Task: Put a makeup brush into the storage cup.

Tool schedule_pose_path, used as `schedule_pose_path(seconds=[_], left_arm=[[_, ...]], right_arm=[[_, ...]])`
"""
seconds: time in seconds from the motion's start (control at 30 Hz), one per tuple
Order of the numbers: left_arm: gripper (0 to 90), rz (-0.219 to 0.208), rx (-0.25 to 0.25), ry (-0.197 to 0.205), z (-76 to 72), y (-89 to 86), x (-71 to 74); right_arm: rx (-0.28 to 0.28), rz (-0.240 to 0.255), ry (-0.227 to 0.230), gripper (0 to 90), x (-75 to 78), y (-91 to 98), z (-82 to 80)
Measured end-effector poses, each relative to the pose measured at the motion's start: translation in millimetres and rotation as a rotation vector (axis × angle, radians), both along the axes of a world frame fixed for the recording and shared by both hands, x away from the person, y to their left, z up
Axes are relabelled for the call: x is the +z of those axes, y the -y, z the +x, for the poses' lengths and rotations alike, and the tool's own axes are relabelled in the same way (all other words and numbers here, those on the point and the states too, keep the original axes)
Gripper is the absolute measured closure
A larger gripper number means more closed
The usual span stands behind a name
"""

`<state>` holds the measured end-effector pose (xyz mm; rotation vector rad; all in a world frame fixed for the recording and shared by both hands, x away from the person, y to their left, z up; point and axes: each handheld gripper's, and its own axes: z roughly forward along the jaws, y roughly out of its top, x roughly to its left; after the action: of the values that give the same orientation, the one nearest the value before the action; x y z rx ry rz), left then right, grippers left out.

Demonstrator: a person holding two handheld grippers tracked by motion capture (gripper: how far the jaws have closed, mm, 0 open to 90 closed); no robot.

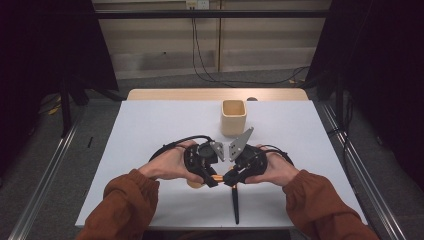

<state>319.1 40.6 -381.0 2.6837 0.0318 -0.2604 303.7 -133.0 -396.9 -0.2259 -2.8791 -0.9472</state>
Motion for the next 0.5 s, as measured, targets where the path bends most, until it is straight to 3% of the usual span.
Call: schedule_pose_path(seconds=[0.27,0.37,0.5], left_arm=[[48.6,-0.025,0.024,-0.003,1.9,-2.0,0.3],[41.9,-0.038,0.057,-0.007,2.7,-3.4,-0.6],[32.8,-0.060,0.064,0.014,5.8,-6.7,0.8]], right_arm=[[-0.020,0.006,-0.014,75.2,-0.7,3.7,1.7],[-0.019,0.004,-0.021,75.2,-1.4,4.8,1.7],[-0.029,0.004,-0.020,75.2,-2.3,5.5,2.4]])
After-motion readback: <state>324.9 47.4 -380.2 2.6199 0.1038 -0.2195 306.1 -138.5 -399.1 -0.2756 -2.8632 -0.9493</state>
